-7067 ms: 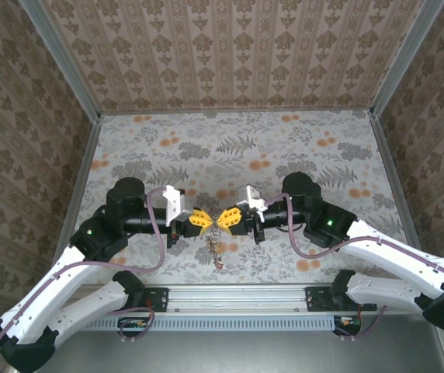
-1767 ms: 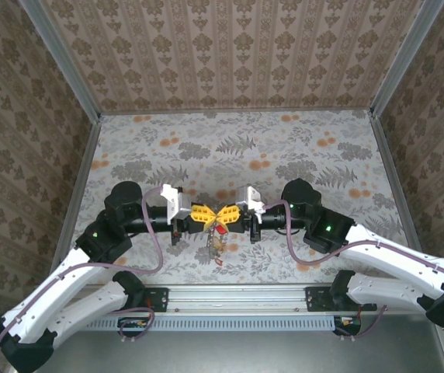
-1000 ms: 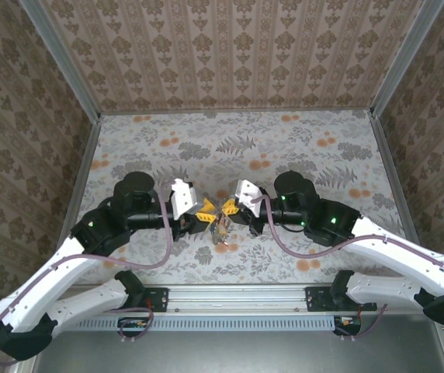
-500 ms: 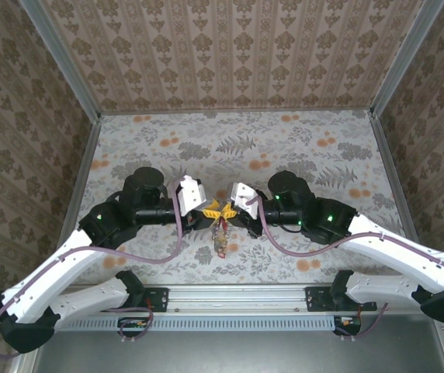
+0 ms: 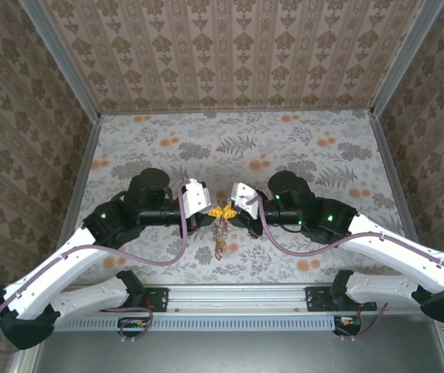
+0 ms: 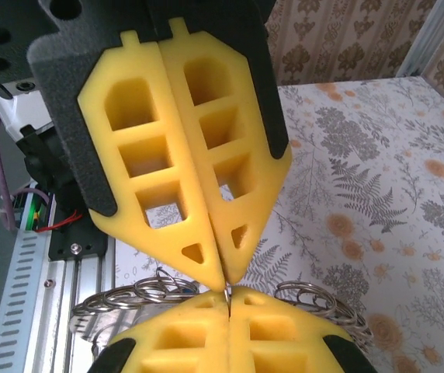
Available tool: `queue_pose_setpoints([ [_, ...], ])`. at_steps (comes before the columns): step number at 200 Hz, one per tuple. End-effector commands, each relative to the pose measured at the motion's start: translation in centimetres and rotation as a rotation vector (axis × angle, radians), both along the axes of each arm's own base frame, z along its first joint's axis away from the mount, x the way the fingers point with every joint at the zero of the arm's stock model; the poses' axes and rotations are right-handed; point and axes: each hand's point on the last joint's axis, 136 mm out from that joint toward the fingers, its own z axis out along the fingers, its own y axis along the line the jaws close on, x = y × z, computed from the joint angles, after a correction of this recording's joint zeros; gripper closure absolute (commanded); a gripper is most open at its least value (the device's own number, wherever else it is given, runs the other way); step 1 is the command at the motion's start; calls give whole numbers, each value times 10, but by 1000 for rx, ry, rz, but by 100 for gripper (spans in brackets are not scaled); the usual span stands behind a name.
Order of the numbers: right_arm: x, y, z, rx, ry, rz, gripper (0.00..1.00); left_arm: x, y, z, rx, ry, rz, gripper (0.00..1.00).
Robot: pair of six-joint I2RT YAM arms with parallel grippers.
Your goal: Put the keys on the keyring
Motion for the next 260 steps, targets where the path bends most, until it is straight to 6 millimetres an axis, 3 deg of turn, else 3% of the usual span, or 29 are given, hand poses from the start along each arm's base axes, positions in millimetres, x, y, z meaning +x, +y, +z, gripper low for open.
queue_pose_setpoints([
  [1, -10, 3, 32, 89, -48, 51, 100, -1, 1, 2, 9, -18, -4, 100],
  [28, -18, 2, 34, 123, -47, 78, 100, -10, -1, 14, -64, -32, -42, 100],
  [65, -30, 4, 30, 164, -11, 133, 87, -23, -4, 35, -202, -52, -104, 100],
  [107, -35, 5, 31, 185, 0, 156, 85, -26, -10, 46, -280, -69, -140, 100],
  [166, -33, 0, 33, 221, -10, 128, 77, -29, -9, 60, -382, -91, -156, 100],
  [260, -28, -9, 49, 318, -17, 94, 77, -44, 1, 79, -526, -85, -225, 100],
])
